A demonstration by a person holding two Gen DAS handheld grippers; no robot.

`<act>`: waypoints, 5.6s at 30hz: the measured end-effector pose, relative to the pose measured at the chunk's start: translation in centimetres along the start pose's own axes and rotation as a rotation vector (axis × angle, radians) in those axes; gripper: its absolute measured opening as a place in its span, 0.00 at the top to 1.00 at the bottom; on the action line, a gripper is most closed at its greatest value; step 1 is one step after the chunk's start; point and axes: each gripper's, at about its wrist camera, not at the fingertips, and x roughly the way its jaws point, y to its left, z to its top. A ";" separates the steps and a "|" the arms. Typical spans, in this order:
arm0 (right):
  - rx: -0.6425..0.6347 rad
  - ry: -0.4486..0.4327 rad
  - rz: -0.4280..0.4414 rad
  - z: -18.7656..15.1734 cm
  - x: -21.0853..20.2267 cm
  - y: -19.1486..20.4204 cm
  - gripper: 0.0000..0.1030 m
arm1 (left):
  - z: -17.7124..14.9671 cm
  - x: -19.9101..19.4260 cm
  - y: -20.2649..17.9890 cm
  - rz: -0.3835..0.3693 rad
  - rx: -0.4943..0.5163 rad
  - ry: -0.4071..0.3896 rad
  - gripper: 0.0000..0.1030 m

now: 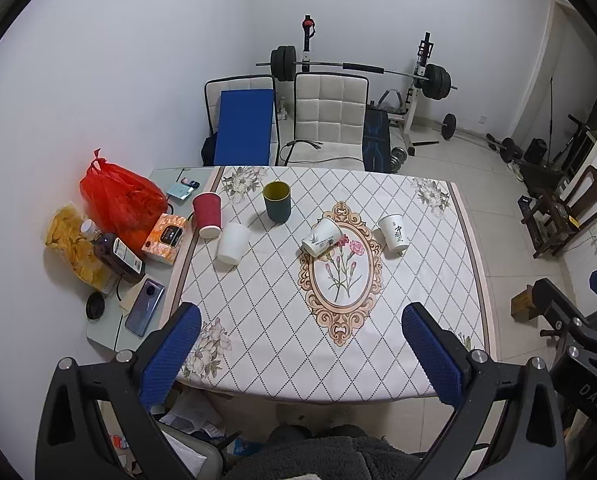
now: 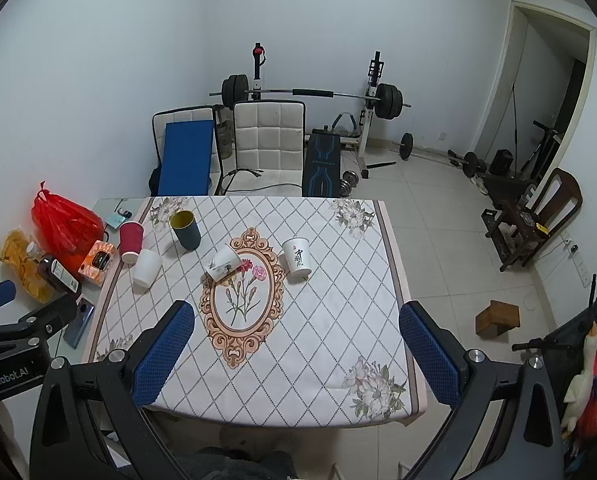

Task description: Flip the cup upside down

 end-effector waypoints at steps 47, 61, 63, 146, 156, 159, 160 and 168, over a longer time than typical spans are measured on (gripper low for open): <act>0.008 -0.001 0.016 1.4 0.2 0.4 0.00 | 1.3 0.1 0.2 0.005 -0.003 -0.010 0.00; 0.009 -0.011 0.015 1.1 -0.8 0.7 0.00 | 2.0 -1.1 0.4 0.005 -0.005 -0.020 0.00; 0.010 -0.011 0.017 1.1 -0.8 0.7 0.00 | 1.9 -1.2 0.4 0.005 -0.003 -0.021 0.00; 0.257 0.674 -0.237 -5.5 54.0 -15.0 0.00 | 7.4 56.5 -23.0 -0.130 0.136 0.722 0.31; 0.253 0.678 -0.236 -6.1 53.8 -15.8 0.00 | 6.2 55.3 -24.7 -0.099 0.195 0.654 0.38; 0.253 0.674 -0.235 -6.3 53.6 -16.0 0.00 | 5.8 54.5 -25.2 -0.092 0.210 0.642 0.38; 0.253 0.672 -0.235 -6.3 53.5 -16.2 0.00 | 6.2 54.2 -25.2 -0.092 0.215 0.636 0.38; 0.234 0.657 -0.232 -6.2 51.7 -16.4 0.00 | 5.3 49.6 -24.8 -0.091 0.254 0.601 0.38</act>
